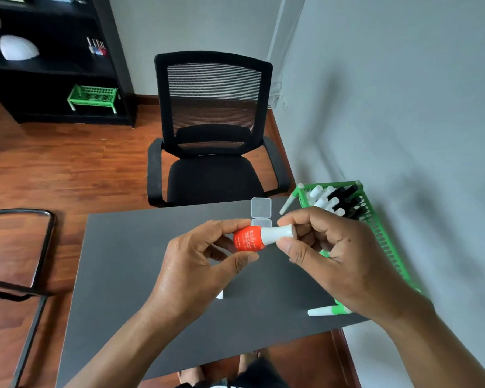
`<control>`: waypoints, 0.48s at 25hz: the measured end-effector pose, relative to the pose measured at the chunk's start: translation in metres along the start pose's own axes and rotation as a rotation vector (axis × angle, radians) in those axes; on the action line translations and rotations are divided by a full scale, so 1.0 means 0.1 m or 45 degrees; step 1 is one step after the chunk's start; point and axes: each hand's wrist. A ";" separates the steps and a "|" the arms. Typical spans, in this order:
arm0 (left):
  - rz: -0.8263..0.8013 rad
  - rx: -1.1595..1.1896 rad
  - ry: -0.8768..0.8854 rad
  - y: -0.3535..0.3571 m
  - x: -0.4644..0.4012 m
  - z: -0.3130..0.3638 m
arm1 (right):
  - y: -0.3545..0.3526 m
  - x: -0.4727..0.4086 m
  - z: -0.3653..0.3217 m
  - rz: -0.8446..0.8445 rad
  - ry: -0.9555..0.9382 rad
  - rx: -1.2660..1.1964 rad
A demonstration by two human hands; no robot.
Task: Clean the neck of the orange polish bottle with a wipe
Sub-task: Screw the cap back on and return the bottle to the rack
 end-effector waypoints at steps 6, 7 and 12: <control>-0.065 0.036 -0.270 0.69 -0.26 -0.02 | -0.54 0.20 0.38 0.257 0.087 0.155; -0.058 0.058 -0.314 0.83 -0.31 -0.03 | -0.63 0.24 0.45 0.276 0.124 0.172; -0.099 0.131 -0.515 1.55 -0.56 -0.19 | -0.88 0.38 0.91 0.317 0.281 0.213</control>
Point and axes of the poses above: each hand's wrist, its own x-axis away from the middle knuckle, its own y-axis out of the palm, z = x × y, and after that the axes turned 8 degrees about -y, right-handed
